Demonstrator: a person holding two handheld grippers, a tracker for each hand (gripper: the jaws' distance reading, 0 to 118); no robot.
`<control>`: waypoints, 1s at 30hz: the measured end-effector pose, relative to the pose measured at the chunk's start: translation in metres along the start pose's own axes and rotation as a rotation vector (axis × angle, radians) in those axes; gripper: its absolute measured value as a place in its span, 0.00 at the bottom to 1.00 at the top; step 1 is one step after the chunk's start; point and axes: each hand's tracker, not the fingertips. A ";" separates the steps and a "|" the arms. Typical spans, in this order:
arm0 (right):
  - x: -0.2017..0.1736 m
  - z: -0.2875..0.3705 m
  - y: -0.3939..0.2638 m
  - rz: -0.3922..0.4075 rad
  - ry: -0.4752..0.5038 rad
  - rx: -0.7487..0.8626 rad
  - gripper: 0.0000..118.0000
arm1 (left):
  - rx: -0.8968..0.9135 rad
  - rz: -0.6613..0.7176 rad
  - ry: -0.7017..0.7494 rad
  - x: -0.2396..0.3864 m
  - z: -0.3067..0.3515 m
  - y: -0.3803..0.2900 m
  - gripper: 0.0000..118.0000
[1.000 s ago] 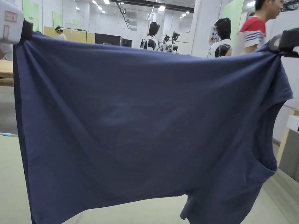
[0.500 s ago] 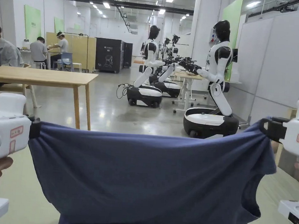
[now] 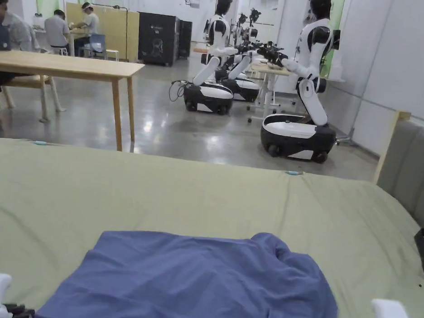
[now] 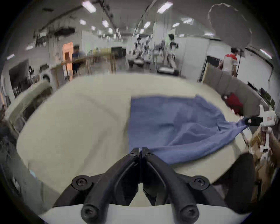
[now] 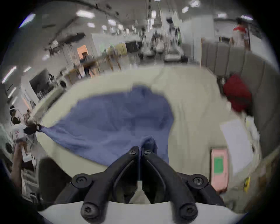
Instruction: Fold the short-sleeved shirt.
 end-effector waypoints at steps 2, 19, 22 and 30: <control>-0.002 -0.016 -0.021 0.061 -0.030 -0.020 0.03 | -0.006 0.041 0.006 -0.003 -0.006 -0.016 0.00; -0.138 0.056 -0.093 0.135 -0.070 0.265 0.05 | 0.077 -0.006 0.141 0.090 0.043 -0.081 0.00; -0.154 0.052 -0.092 0.171 0.004 0.253 0.01 | 0.003 -0.094 0.052 0.095 0.033 -0.097 0.00; -0.149 0.006 -0.095 0.095 0.082 0.074 0.01 | -0.020 -0.027 0.148 0.048 0.009 -0.107 0.11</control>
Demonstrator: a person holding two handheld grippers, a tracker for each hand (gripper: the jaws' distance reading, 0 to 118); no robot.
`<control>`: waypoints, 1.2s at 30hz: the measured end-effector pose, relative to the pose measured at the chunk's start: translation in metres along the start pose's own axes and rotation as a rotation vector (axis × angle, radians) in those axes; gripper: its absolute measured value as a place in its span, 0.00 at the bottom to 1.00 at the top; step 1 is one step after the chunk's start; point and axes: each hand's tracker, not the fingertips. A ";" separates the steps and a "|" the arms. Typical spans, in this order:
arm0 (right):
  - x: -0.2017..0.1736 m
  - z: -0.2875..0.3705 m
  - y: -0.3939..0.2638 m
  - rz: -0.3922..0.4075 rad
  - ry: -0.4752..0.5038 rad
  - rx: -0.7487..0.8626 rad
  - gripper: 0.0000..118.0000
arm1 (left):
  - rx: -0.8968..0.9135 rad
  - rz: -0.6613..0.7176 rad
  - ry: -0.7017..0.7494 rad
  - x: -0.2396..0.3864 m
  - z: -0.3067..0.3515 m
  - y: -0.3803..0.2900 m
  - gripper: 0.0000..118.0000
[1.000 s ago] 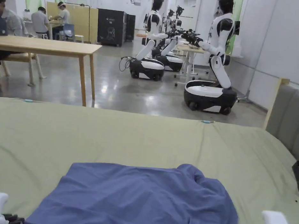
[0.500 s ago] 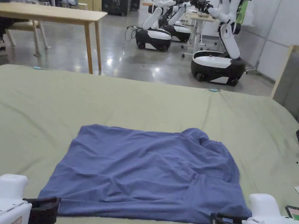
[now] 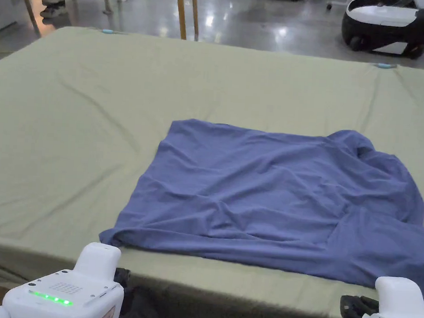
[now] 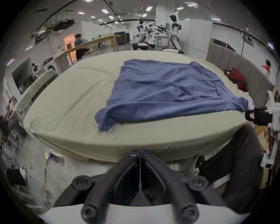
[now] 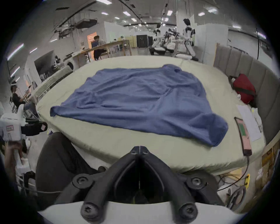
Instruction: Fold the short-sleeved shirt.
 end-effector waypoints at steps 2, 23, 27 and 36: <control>0.005 -0.009 -0.001 -0.030 0.007 -0.016 0.01 | 0.071 -0.029 0.064 0.002 0.008 0.004 0.77; 0.071 0.027 0.025 -0.072 -0.214 0.028 0.01 | -0.021 -0.041 0.010 -0.011 -0.052 0.063 0.06; 0.093 0.017 0.021 0.038 -0.337 -0.034 0.94 | -0.011 -0.045 0.011 -0.003 -0.042 0.065 0.06; 0.146 -0.022 0.038 -0.191 -0.165 0.003 0.08 | -0.034 -0.026 0.003 -0.004 -0.038 0.066 0.06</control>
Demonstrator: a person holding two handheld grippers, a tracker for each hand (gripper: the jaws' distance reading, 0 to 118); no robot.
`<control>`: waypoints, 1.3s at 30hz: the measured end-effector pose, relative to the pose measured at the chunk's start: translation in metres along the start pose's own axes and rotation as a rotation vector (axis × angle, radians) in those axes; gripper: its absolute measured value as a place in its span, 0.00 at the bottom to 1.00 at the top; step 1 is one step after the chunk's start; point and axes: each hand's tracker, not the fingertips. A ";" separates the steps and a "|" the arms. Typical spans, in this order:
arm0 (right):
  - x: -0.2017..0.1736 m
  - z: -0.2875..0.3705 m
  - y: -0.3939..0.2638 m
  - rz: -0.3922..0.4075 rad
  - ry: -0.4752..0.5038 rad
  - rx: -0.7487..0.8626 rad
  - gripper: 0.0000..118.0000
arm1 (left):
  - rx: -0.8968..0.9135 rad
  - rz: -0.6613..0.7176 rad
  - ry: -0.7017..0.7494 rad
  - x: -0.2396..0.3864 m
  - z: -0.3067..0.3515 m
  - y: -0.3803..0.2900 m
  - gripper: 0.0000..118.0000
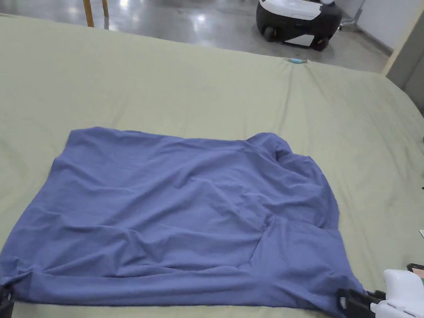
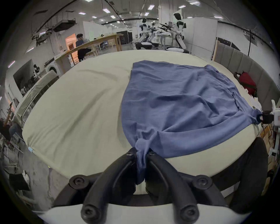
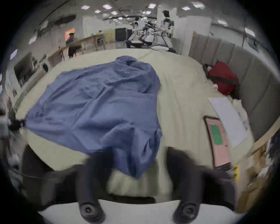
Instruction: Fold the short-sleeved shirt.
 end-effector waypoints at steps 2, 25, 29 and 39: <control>0.007 -0.007 0.001 -0.044 0.015 -0.050 0.06 | -0.007 0.002 -0.007 -0.001 -0.001 0.004 0.06; -0.016 -0.066 0.152 0.029 -0.098 0.142 0.05 | -0.008 0.011 -0.004 0.005 -0.114 0.203 0.06; -0.009 -0.089 0.153 -0.015 -0.086 0.081 0.21 | 0.005 -0.015 0.024 0.015 -0.118 0.193 0.13; -0.078 -0.007 0.059 -0.001 0.091 0.189 0.98 | 0.151 -0.052 -0.005 0.032 -0.026 0.077 0.99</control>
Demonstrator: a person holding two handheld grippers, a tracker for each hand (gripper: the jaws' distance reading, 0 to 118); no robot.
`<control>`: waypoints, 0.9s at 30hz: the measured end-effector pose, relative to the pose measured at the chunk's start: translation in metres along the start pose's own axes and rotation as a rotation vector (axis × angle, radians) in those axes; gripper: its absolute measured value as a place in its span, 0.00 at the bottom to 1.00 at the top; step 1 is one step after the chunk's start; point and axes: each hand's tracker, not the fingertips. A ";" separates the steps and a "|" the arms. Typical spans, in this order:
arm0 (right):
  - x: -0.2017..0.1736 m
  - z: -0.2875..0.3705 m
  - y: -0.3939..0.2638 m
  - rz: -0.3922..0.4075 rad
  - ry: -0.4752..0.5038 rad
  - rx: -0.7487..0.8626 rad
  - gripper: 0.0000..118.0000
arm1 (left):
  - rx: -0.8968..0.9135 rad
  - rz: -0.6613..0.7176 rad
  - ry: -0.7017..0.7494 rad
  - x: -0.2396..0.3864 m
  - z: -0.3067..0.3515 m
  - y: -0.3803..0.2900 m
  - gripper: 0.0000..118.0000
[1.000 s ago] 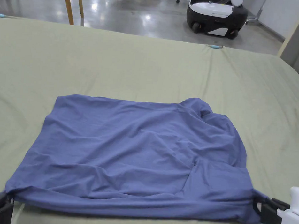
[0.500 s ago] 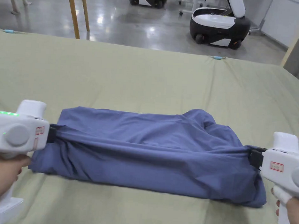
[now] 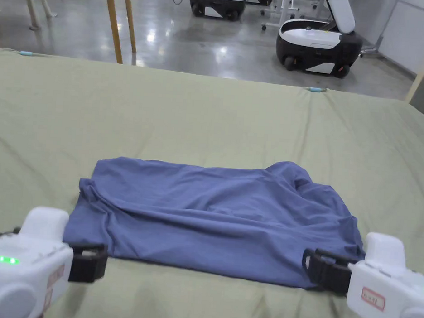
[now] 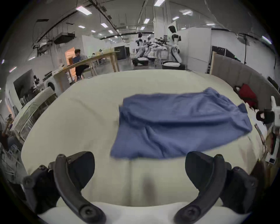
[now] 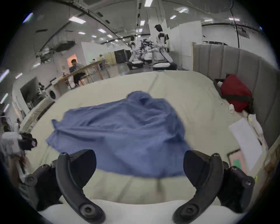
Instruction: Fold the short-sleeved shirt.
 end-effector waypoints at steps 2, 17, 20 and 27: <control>-0.014 0.006 -0.021 -0.017 0.080 -0.046 0.92 | -0.049 -0.020 0.042 0.002 0.008 -0.029 0.99; -0.028 0.022 -0.046 -0.013 0.073 -0.045 0.01 | -0.081 0.076 0.120 -0.048 -0.037 -0.007 0.96; -0.018 0.026 -0.045 -0.025 0.042 -0.043 0.01 | -0.055 0.086 0.104 -0.038 -0.043 0.018 0.98; 0.015 0.029 -0.042 -0.047 -0.028 -0.050 0.01 | -0.211 0.082 0.082 -0.025 -0.090 0.050 0.95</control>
